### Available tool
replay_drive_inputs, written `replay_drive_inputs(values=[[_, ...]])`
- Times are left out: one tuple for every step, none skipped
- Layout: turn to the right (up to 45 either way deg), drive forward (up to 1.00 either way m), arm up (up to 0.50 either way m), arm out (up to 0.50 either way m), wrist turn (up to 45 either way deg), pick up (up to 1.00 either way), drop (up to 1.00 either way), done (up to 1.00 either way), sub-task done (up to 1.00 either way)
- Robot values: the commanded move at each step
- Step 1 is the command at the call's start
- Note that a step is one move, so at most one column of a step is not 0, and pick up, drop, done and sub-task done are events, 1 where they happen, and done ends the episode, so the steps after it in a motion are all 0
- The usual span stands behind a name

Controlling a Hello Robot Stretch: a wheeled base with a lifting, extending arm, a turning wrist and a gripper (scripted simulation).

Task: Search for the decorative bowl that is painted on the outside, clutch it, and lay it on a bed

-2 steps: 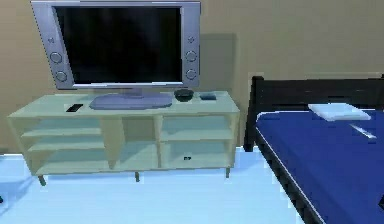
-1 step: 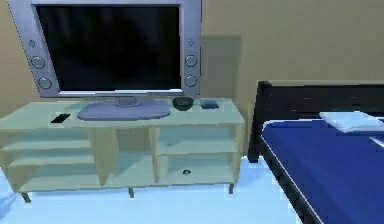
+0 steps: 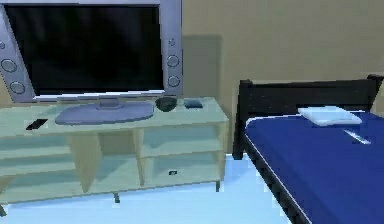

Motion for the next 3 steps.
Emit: replay_drive_inputs(values=[[0.0, 0.7, 0.0, 0.0, 0.0, 0.0, 0.0, 0.0, 0.0], [45.0, 0.0, 0.0, 0.0, 0.0, 0.0, 0.0, 0.0, 0.0], [36.0, 0.0, 0.0, 0.0, 0.0, 0.0, 0.0, 0.0, 0.0]])
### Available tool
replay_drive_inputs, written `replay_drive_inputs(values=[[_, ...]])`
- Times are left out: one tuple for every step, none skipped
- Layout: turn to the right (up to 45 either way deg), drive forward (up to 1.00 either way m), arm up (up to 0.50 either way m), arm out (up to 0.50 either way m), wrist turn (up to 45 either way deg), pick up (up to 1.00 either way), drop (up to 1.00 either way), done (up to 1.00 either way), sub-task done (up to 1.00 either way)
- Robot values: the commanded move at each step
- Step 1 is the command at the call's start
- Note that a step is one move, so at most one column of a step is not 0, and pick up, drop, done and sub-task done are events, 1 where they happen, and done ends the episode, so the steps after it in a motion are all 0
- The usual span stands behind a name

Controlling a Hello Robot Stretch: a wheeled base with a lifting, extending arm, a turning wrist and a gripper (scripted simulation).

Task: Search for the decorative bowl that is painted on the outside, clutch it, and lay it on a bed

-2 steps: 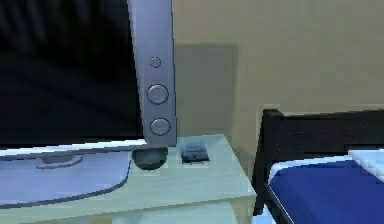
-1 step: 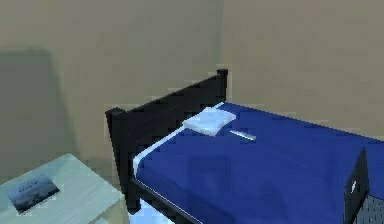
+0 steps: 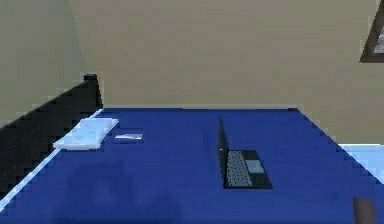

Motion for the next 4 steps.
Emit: replay_drive_inputs(values=[[0.0, 0.45, 0.0, 0.0, 0.0, 0.0, 0.0, 0.0, 0.0], [3.0, 0.0, 0.0, 0.0, 0.0, 0.0, 0.0, 0.0, 0.0], [6.0, 0.0, 0.0, 0.0, 0.0, 0.0, 0.0, 0.0, 0.0], [-3.0, 0.0, 0.0, 0.0, 0.0, 0.0, 0.0, 0.0, 0.0]])
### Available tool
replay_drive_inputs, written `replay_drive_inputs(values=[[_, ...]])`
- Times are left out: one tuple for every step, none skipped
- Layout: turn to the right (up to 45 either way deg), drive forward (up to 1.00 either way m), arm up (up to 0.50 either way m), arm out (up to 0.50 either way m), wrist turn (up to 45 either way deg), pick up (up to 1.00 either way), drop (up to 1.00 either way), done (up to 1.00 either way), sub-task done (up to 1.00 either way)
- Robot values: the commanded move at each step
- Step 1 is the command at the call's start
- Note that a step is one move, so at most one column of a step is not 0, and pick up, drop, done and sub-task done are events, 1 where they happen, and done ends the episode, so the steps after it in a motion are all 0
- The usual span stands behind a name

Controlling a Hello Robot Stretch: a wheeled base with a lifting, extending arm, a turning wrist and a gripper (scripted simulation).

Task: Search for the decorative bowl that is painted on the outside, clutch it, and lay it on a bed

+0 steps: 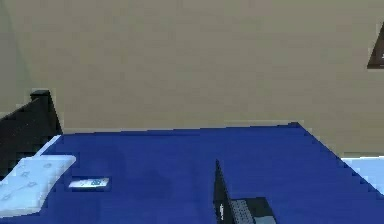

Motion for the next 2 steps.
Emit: replay_drive_inputs(values=[[6.0, 0.0, 0.0, 0.0, 0.0, 0.0, 0.0, 0.0, 0.0], [-45.0, 0.0, 0.0, 0.0, 0.0, 0.0, 0.0, 0.0, 0.0]])
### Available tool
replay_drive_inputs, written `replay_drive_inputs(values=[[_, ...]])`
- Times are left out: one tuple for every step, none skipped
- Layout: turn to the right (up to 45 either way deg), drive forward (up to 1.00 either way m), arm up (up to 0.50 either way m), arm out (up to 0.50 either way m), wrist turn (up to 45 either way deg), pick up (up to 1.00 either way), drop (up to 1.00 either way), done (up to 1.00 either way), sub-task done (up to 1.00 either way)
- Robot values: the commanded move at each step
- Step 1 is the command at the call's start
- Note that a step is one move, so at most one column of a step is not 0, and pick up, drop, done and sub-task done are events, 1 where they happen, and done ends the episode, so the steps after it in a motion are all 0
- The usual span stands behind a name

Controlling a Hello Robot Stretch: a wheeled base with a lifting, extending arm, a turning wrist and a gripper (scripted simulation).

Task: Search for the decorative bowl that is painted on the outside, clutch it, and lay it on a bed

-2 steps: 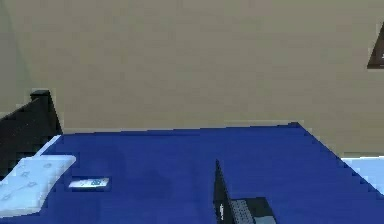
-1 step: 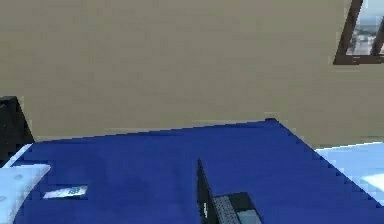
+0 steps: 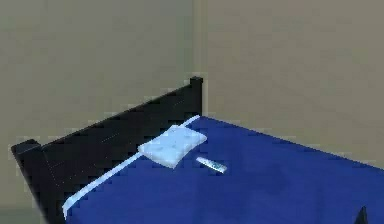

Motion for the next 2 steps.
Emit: replay_drive_inputs(values=[[-45.0, 0.0, 0.0, 0.0, 0.0, 0.0, 0.0, 0.0, 0.0], [-6.0, 0.0, 0.0, 0.0, 0.0, 0.0, 0.0, 0.0, 0.0]])
